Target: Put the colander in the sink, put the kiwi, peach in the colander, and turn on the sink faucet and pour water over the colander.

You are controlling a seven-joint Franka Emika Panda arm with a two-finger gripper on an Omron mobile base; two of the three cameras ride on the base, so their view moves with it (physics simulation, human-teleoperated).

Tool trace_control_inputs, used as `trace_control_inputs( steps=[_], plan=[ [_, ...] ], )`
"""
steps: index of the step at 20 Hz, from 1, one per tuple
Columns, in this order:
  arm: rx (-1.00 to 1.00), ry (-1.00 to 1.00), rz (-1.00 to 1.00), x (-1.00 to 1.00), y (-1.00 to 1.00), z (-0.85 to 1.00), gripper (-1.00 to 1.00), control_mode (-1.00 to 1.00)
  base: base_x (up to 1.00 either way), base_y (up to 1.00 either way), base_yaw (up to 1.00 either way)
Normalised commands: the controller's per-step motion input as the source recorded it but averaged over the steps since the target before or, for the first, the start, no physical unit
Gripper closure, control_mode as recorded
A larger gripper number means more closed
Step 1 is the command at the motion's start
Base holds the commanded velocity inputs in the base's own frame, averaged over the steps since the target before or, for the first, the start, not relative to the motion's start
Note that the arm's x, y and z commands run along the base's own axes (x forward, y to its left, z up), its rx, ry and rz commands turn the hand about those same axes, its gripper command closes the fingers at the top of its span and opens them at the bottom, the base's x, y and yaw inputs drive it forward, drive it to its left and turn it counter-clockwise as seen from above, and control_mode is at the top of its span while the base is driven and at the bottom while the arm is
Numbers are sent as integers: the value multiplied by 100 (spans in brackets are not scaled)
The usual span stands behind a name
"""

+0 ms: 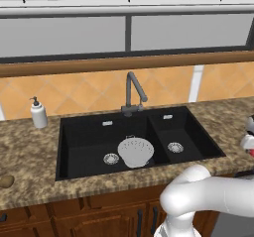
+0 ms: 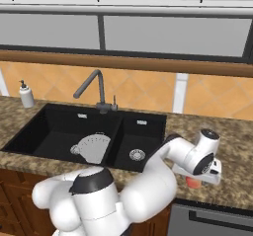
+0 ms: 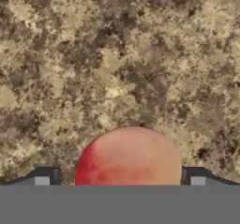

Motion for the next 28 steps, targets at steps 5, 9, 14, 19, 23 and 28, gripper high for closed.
trace_control_inputs(
  steps=[5,9,14,19,23,28],
  plan=[
    [1,0,0,-1,0,-20,100,-100,0,0,0],
    [0,2,0,0,0,0,100,-100,0,0,0],
    [0,0,0,-5,20,6,100,-100,0,0,0],
    [0,0,0,-5,44,31,100,-100,0,0,0],
    [0,0,0,0,63,21,100,-100,0,0,0],
    [0,0,0,0,64,3,100,-100,0,0,0]
  ],
)
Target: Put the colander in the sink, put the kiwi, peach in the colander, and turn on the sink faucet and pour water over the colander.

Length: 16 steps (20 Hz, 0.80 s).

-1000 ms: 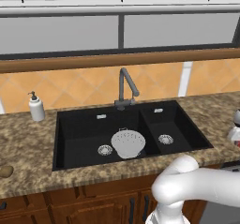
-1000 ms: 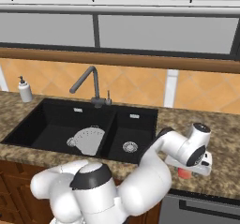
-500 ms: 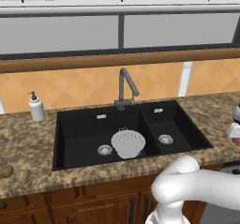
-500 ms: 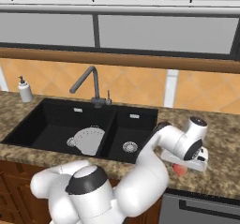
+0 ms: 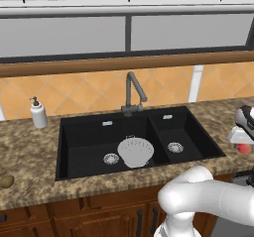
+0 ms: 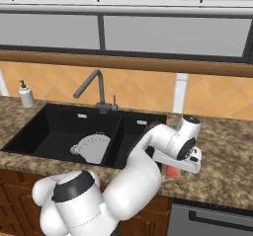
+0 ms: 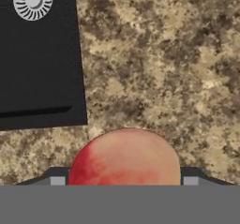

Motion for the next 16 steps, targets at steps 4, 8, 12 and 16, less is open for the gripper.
trace_control_inputs(
  steps=[4,8,12,16],
  plan=[
    [0,2,0,0,64,0,100,-100,0,0,0],
    [0,1,0,1,64,5,100,-100,0,0,0],
    [0,1,0,16,68,1,100,-100,0,0,0],
    [0,0,0,32,65,0,100,-100,0,0,0]
  ],
)
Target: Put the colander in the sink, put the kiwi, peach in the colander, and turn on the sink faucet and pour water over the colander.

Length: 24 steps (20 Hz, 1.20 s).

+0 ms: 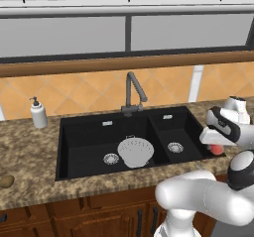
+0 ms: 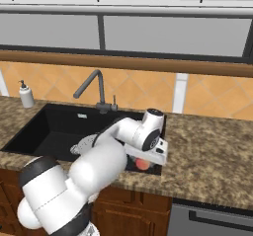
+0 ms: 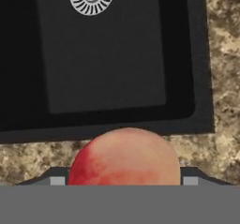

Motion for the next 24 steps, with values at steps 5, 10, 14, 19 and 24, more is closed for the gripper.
trace_control_inputs(
  steps=[5,10,14,19,24],
  plan=[
    [0,0,0,50,69,0,100,-100,0,0,0],
    [0,0,0,60,76,0,100,-100,0,0,0],
    [0,1,0,62,82,0,100,-100,0,0,0],
    [0,2,0,56,76,-7,100,-100,0,0,0],
    [1,-1,0,25,50,-31,100,-100,0,0,0]
  ],
)
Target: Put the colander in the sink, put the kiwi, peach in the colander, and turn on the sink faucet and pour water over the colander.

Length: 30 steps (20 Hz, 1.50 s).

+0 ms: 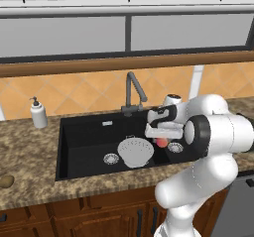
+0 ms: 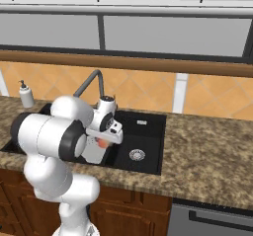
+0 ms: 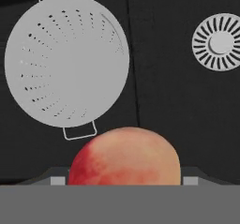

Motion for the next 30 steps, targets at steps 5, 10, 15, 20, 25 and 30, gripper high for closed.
trace_control_inputs(
  steps=[5,10,15,20,25,30],
  plan=[
    [3,-2,0,0,35,-35,100,-100,0,0,0],
    [0,-1,0,11,50,-36,100,-100,0,0,0],
    [0,-5,0,21,31,-52,100,-100,0,0,0],
    [0,-6,0,0,22,-23,100,-100,0,0,0],
    [0,-9,0,-5,25,0,100,-100,0,0,0],
    [0,-13,0,0,31,-9,100,-100,0,0,0]
  ],
)
